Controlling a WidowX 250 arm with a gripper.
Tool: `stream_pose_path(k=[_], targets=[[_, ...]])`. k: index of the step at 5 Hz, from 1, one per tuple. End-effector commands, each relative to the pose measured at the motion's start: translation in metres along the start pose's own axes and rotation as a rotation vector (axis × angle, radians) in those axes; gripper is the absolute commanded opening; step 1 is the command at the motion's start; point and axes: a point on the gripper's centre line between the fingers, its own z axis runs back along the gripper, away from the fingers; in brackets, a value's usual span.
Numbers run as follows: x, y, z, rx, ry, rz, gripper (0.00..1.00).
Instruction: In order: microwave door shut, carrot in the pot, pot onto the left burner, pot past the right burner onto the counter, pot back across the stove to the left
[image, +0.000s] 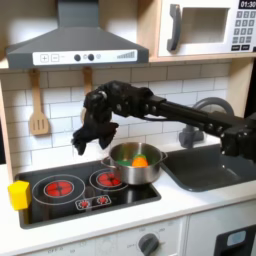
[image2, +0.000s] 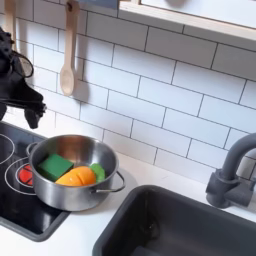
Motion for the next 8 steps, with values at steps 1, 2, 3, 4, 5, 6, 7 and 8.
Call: stream_pose_path(k=[1, 2, 3, 4, 5, 6, 7, 8], targets=[[0.018, -0.01, -0.003, -0.013, -0.05, -0.038, 1.0], [0.024, -0.015, -0.001, -0.027, -0.079, -0.061, 1.0], [0.028, -0.017, -0.001, -0.04, -0.1, -0.073, 1.0], [0.03, -0.019, -0.002, -0.054, -0.115, -0.075, 1.0], [0.038, -0.021, 0.002, -0.057, -0.147, -0.085, 1.0], [0.043, -0.02, -0.001, -0.059, -0.157, -0.088, 1.0], [0.048, -0.02, 0.001, -0.067, -0.181, -0.086, 1.0], [0.052, -0.021, -0.001, -0.068, -0.19, -0.089, 1.0]])
